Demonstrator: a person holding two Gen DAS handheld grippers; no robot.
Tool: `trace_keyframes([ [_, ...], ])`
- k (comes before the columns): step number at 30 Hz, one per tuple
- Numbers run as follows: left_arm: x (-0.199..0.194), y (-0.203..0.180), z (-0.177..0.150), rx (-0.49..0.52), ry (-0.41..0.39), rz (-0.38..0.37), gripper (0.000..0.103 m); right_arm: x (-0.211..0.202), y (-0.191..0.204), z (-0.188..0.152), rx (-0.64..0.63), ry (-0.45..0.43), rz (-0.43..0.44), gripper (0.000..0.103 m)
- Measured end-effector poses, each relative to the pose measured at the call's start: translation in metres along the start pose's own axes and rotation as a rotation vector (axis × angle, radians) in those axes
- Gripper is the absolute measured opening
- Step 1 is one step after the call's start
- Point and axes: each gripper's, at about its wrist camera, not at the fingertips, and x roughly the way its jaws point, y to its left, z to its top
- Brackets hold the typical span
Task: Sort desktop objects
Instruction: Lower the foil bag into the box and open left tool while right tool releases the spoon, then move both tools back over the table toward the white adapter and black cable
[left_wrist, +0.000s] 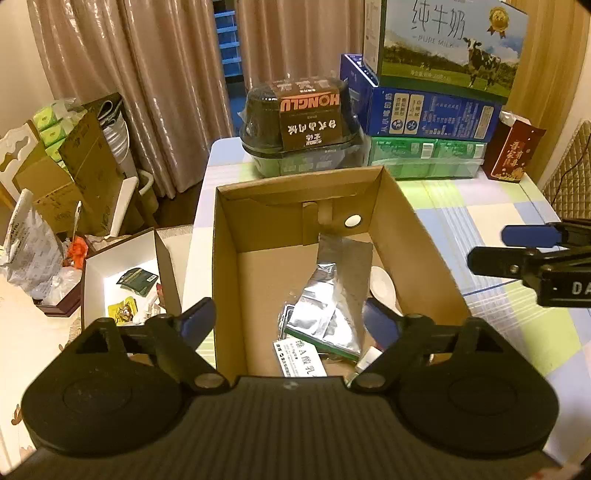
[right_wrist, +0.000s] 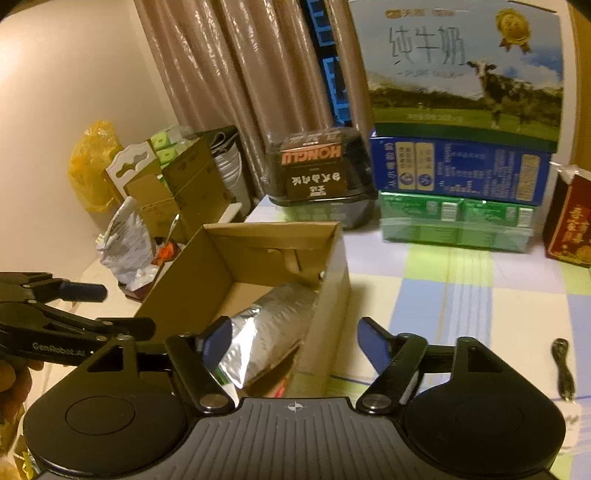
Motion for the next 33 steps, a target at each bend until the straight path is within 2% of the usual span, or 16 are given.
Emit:
trace_keyframes([
  [2, -0.007, -0.003, -0.002, 0.0, -0.005, 0.008, 0.095, -0.009, -0.002, -0.003, -0.003, 0.0, -0.002, 0.082],
  [6, -0.024, -0.01, -0.007, -0.008, -0.031, 0.019, 0.099, -0.032, -0.009, -0.011, -0.001, -0.012, -0.017, 0.091],
  [8, -0.033, -0.014, -0.01, -0.005, -0.05, 0.035, 0.102, -0.044, -0.014, -0.016, 0.002, -0.013, -0.022, 0.092],
  [16, -0.074, -0.04, -0.021, -0.023, -0.112, 0.031, 0.102, -0.094, -0.032, -0.037, 0.024, -0.026, -0.049, 0.097],
  [22, -0.101, -0.071, -0.03, -0.006, -0.151, 0.066, 0.102, -0.132, -0.052, -0.057, 0.042, -0.043, -0.085, 0.098],
  [33, -0.137, -0.125, -0.053, -0.022, -0.205, 0.032, 0.102, -0.2, -0.081, -0.093, 0.05, -0.085, -0.153, 0.101],
])
